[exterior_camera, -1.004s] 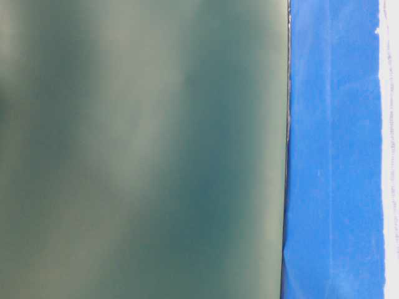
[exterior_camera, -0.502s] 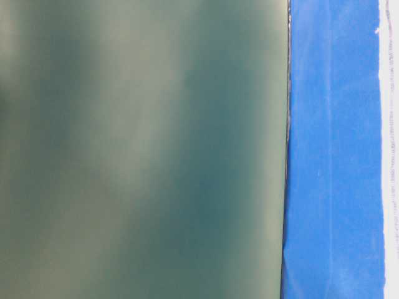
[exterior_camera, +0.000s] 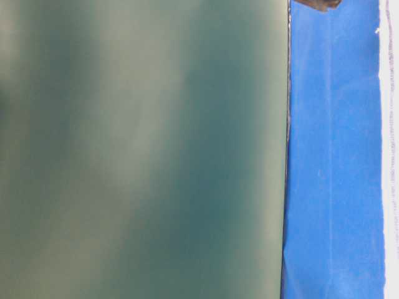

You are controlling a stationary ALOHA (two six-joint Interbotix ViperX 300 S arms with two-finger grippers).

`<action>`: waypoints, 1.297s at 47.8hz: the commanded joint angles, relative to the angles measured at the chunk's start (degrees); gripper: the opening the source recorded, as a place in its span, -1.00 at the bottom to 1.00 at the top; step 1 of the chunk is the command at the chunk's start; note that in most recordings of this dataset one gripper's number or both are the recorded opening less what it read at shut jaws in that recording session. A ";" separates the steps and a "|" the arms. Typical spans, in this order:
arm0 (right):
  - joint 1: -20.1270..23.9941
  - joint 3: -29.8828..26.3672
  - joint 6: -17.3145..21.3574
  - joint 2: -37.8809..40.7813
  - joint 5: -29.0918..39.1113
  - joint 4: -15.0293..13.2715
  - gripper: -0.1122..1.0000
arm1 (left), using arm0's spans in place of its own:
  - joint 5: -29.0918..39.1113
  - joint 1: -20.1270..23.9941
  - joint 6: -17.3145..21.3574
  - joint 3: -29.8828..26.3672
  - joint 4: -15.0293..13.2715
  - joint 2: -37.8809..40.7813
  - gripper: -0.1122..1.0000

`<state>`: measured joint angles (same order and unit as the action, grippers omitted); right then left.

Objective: Fold the blue towel.
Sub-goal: 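Release the corners and lift both grippers away from the folded towel, then grasp the left and right ends of the folded strip with both grippers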

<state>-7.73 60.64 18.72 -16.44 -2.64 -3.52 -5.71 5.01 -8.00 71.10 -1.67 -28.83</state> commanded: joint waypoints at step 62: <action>-1.85 -1.23 -0.26 14.33 -3.43 -0.53 0.03 | -5.10 1.58 -0.09 -1.32 -0.09 19.07 -0.26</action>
<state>-9.84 59.68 18.46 -1.93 -6.42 -3.96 -11.69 6.42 -8.09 70.49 -1.67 -9.32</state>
